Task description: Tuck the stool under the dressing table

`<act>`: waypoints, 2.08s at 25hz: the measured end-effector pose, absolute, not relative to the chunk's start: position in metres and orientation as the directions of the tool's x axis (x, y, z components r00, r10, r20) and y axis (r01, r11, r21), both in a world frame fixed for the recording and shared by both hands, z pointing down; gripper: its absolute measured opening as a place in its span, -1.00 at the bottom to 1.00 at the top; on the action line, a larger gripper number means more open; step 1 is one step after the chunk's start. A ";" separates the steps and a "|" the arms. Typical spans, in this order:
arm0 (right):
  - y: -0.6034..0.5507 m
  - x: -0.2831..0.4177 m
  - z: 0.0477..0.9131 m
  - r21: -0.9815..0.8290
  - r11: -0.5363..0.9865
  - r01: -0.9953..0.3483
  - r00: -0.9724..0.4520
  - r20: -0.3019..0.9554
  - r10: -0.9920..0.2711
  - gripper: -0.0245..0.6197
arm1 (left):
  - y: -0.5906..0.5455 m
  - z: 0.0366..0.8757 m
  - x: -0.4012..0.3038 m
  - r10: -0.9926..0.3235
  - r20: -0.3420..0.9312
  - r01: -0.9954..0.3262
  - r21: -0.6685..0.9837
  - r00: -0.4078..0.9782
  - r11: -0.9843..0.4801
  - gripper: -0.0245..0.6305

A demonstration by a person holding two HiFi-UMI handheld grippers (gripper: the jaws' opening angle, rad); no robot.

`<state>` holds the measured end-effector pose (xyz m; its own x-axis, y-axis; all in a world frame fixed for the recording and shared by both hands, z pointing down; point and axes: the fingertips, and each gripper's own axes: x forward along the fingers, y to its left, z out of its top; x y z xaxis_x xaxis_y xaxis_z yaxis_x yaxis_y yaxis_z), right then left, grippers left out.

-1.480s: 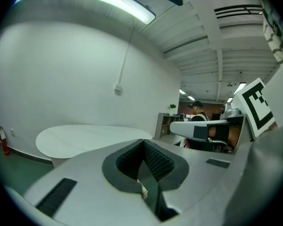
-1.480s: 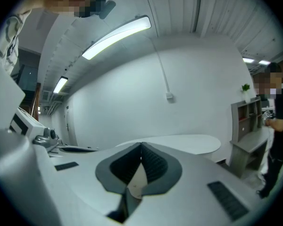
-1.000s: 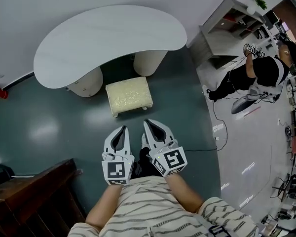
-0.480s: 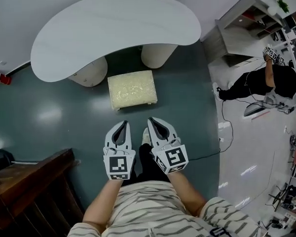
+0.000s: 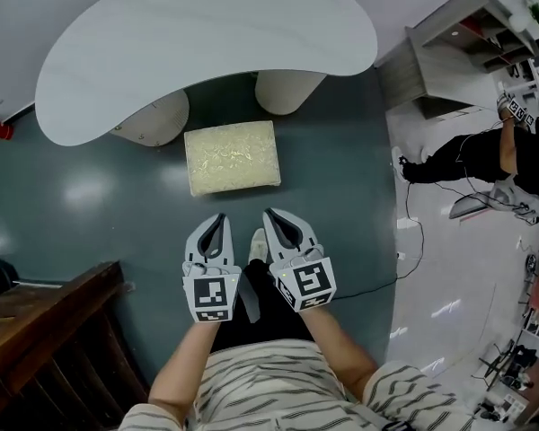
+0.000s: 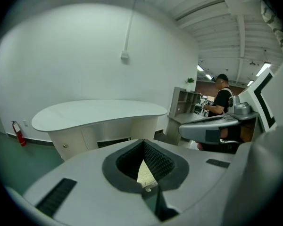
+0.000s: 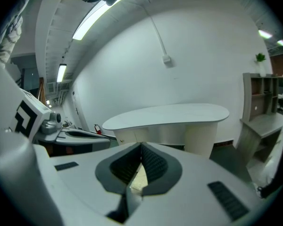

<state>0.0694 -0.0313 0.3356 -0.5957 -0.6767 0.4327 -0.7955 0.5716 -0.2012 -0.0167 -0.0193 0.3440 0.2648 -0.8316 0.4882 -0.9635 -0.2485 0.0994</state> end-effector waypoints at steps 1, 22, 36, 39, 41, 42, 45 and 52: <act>-0.033 0.071 0.341 -0.202 0.577 -0.792 -0.599 0.437 -0.670 -0.89 | -0.022 0.348 -0.013 -0.831 0.490 -0.964 0.098 0.262 -0.247 -0.91; -0.058 0.058 0.524 -0.217 0.485 -0.847 -0.515 0.561 -0.649 -0.89 | -0.034 0.537 -0.035 -0.765 0.601 -0.973 0.153 0.230 -0.172 -0.91; -0.064 0.057 0.643 -0.210 0.453 -0.866 -0.475 0.625 -0.619 -0.89 | -0.038 0.663 -0.053 -0.682 0.707 -0.982 0.162 0.185 -0.098 -0.91; -0.067 0.060 0.662 -0.200 0.440 -0.875 -0.457 0.640 -0.618 -0.89 | -0.039 0.686 -0.058 -0.666 0.725 -0.984 0.161 0.174 -0.082 -0.90; -0.068 0.062 0.674 -0.200 0.430 -0.881 -0.447 0.653 -0.611 -0.88 | -0.039 0.699 -0.060 -0.654 0.738 -0.985 0.156 0.166 -0.074 -0.90; -0.068 0.062 0.681 -0.201 0.424 -0.883 -0.442 0.661 -0.607 -0.88 | -0.038 0.705 -0.060 -0.647 0.744 -0.985 0.154 0.164 -0.072 -0.90; -0.068 0.062 0.699 -0.211 0.406 -0.889 -0.431 0.684 -0.589 -0.88 | -0.036 0.721 -0.058 -0.625 0.763 -0.985 0.156 0.165 -0.070 -0.90; -0.065 0.057 0.735 -0.235 0.370 -0.899 -0.413 0.738 -0.534 -0.88 | -0.036 0.750 -0.054 -0.582 0.795 -0.984 0.171 0.170 -0.054 -0.90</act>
